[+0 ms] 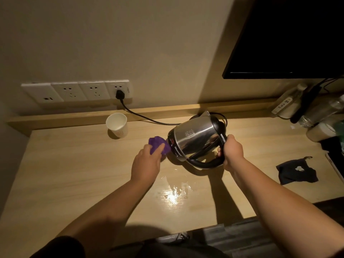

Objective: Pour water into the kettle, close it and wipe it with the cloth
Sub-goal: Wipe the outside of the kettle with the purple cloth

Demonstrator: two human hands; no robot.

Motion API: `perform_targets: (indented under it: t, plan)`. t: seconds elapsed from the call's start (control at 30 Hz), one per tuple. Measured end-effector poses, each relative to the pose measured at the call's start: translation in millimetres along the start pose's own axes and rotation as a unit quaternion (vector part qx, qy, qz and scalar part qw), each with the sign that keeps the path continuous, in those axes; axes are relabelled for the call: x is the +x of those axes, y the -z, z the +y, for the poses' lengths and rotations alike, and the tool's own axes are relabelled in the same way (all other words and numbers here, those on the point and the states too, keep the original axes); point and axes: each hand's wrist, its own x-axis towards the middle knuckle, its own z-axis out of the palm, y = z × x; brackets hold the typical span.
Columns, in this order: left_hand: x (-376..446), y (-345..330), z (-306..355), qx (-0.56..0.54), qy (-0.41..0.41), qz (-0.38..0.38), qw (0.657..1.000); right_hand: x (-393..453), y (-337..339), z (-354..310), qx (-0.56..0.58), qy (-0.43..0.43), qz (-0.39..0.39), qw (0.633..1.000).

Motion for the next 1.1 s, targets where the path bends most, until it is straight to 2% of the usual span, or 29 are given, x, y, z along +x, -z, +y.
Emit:
perform_targets:
  t: [0.07, 0.27, 0.4, 0.5, 0.67, 0.83, 1.0, 1.1]
  plan:
    - [7, 4, -4, -0.056, 0.062, 0.009, 0.996, 1, 4, 3, 0.015, -0.011, -0.005, 1.000]
    - [32, 7, 14, -0.203, 0.067, 0.000, 0.977, 4, 9, 9, 0.034, -0.020, -0.019, 0.999]
    - [65, 10, 18, -0.276, 0.132, -0.002, 0.952, 7, 11, 15, 0.029, -0.020, -0.031, 0.999]
    - [89, 13, 17, -0.254, 0.133, -0.022, 0.958, 9, 12, 19, 0.028, -0.024, -0.037, 0.999]
    - [108, 6, 20, -0.245, 0.055, -0.094, 0.963, 11, 12, 21, 0.027, -0.023, -0.027, 0.999]
    - [105, -1, 12, -0.288, 0.045, -0.105, 0.951, 13, 8, 13, 0.005, 0.006, -0.009, 1.000]
    - [123, 6, 4, -0.272, 0.032, -0.150, 0.950, 16, 0, 6, -0.016, 0.028, -0.021, 0.999]
    - [125, -1, 10, -0.268, 0.045, -0.124, 0.954, 17, -1, 7, -0.007, 0.019, -0.004, 1.000]
